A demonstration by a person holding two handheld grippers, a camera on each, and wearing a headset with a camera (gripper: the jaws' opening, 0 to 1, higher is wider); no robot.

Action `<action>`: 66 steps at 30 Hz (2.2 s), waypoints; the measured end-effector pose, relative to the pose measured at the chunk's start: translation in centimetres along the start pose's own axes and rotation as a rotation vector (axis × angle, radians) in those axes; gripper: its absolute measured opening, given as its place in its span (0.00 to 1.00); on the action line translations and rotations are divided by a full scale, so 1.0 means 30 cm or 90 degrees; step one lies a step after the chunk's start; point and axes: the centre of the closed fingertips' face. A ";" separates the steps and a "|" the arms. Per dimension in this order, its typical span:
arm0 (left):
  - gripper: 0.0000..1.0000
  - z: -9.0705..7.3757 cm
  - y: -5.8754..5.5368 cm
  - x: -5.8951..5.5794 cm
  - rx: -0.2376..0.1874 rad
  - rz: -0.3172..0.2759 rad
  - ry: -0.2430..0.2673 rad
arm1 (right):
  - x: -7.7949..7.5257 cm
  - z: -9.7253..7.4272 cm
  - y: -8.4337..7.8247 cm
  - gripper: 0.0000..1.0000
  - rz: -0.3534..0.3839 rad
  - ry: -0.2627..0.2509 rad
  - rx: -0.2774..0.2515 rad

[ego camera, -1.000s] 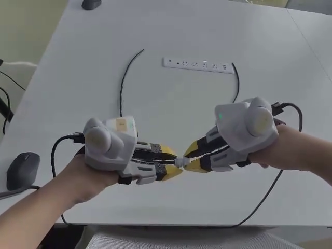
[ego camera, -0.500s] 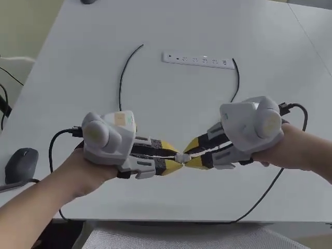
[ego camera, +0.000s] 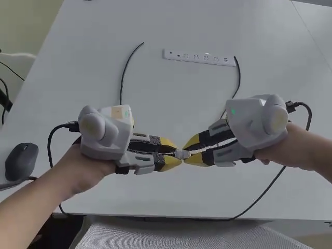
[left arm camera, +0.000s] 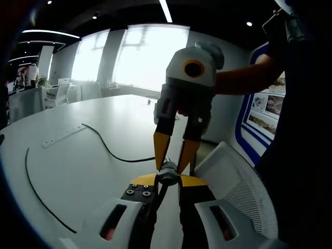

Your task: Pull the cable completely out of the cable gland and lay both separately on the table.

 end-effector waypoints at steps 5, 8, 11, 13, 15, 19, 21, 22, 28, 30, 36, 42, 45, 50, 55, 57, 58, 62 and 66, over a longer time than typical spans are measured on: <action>0.14 0.000 0.013 -0.002 -0.002 -0.014 0.004 | -0.014 -0.014 0.008 0.09 0.043 0.009 -0.033; 0.15 0.000 0.022 -0.001 -0.006 -0.024 0.008 | -0.018 -0.026 0.013 0.09 0.090 0.022 -0.057; 0.15 0.004 0.019 -0.009 0.004 -0.028 0.006 | -0.029 -0.049 0.032 0.11 0.155 0.047 -0.099; 0.15 0.009 0.013 -0.007 0.013 -0.020 0.009 | -0.039 -0.060 0.039 0.10 0.178 0.050 -0.115; 0.15 0.009 0.015 -0.002 0.013 -0.019 0.014 | -0.033 -0.072 0.046 0.13 0.217 0.079 -0.134; 0.15 0.008 0.034 -0.001 0.000 -0.020 0.020 | -0.032 -0.083 0.027 0.13 0.289 0.123 -0.141; 0.15 0.009 0.038 -0.002 0.004 -0.011 0.025 | -0.037 -0.081 0.016 0.14 0.320 0.143 -0.146; 0.15 0.008 0.038 0.001 0.007 -0.003 0.030 | -0.042 -0.081 0.016 0.14 0.338 0.151 -0.155; 0.15 0.009 0.046 0.001 0.010 0.005 0.038 | -0.025 -0.081 0.027 0.16 0.419 0.222 -0.175; 0.15 0.014 0.045 0.001 0.014 0.007 0.039 | -0.031 -0.073 0.016 0.16 0.419 0.222 -0.170; 0.15 0.029 0.052 -0.015 0.018 0.035 0.035 | -0.035 -0.066 0.008 0.13 0.450 0.252 -0.178; 0.15 0.036 0.057 -0.016 0.020 0.037 0.032 | -0.018 -0.070 0.015 0.10 0.455 0.283 -0.165; 0.15 0.038 0.064 -0.020 0.020 0.038 0.030 | -0.015 -0.070 0.012 0.09 0.466 0.299 -0.160; 0.14 0.042 0.057 -0.023 0.030 0.033 0.022 | -0.006 -0.066 0.008 0.08 0.421 0.289 -0.156; 0.14 0.043 0.053 -0.019 0.032 0.031 0.022 | -0.008 -0.063 0.005 0.07 0.358 0.262 -0.147; 0.14 0.042 0.051 -0.018 0.033 0.019 0.021 | -0.008 -0.060 0.004 0.07 0.329 0.246 -0.139; 0.14 0.041 0.051 -0.018 0.033 0.018 0.021 | -0.010 -0.058 0.004 0.07 0.307 0.233 -0.135; 0.14 0.036 0.049 -0.006 0.030 -0.009 0.021 | -0.016 -0.056 0.006 0.07 0.229 0.181 -0.120; 0.15 0.032 0.048 0.007 0.021 -0.024 0.021 | -0.019 -0.057 0.012 0.07 0.144 0.130 -0.108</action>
Point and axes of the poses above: the centre of the closed fingertips' face, and the gripper's own axes: z roughly forward along the fingers, x roughly to its left, y roughly out of its top
